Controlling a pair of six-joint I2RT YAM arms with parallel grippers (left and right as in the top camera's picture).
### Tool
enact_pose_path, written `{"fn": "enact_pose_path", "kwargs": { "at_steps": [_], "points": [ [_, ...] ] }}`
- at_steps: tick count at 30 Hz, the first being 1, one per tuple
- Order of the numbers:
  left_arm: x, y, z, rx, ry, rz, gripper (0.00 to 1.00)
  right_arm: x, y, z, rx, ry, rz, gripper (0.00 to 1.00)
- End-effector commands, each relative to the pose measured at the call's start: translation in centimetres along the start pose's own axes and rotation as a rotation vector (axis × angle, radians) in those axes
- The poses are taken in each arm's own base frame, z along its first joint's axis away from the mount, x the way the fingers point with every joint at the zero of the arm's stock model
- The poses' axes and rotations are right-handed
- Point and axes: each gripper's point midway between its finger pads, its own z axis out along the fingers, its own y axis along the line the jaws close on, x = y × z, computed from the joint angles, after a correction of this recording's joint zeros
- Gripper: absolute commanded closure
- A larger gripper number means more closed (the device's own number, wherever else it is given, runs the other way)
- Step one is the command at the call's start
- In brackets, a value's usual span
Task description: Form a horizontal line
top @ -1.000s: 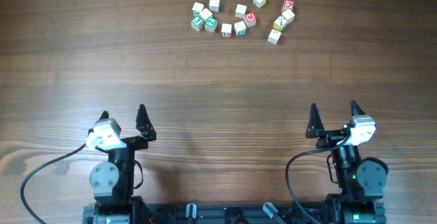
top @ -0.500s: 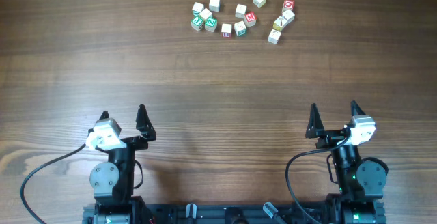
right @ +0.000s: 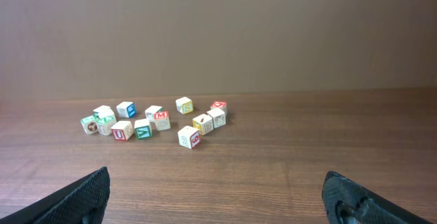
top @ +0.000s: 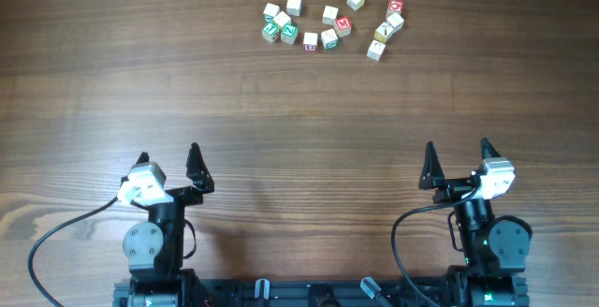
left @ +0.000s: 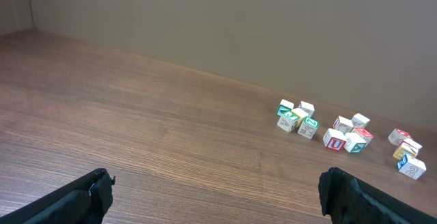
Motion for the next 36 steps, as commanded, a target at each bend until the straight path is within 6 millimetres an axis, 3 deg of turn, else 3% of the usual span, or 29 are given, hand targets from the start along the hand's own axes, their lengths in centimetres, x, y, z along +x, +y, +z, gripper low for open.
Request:
{"fn": "enact_pose_path", "kwargs": {
  "at_steps": [1, 13, 17, 18, 20, 23, 31, 36],
  "points": [
    [0.0, 0.0, 0.0, 0.006, -0.003, 0.019, 0.00, 0.0, 0.1, 0.0, -0.002, -0.003, -0.014, 0.00],
    [-0.8, 0.5, -0.1, -0.030, -0.040, 0.018, 0.00, 0.0, 0.1, 0.0, -0.002, -0.003, -0.014, 0.00],
    [-0.9, -0.2, 0.0, 0.014, -0.040, 0.018, 0.00, 0.0, 0.1, 0.0, -0.002, -0.003, -0.014, 0.00],
    [-1.4, -1.7, -0.1, 0.093, -0.056, 0.021, 0.00, 0.0, 0.1, 0.0, -0.002, -0.003, -0.014, 0.00],
    [-2.2, -2.6, -0.3, 0.141, -0.089, 0.024, 0.00, 0.0, 0.1, 0.0, -0.002, -0.003, -0.014, 0.00],
    [-5.0, -4.6, -1.2, 0.240, -0.181, 0.036, 0.00, 0.0, 0.1, 0.0, -0.002, -0.003, -0.014, 0.00],
    [-11.6, -6.7, -3.3, 0.291, -0.273, 0.048, 0.00, 0.0, 0.1, 0.0, -0.002, -0.002, -0.014, 0.00],
    [-15.5, -8.9, -2.6, 0.350, -0.228, 0.057, 0.00, 0.0, 0.1, 0.0, -0.002, -0.003, -0.014, 0.00]
  ]
}}
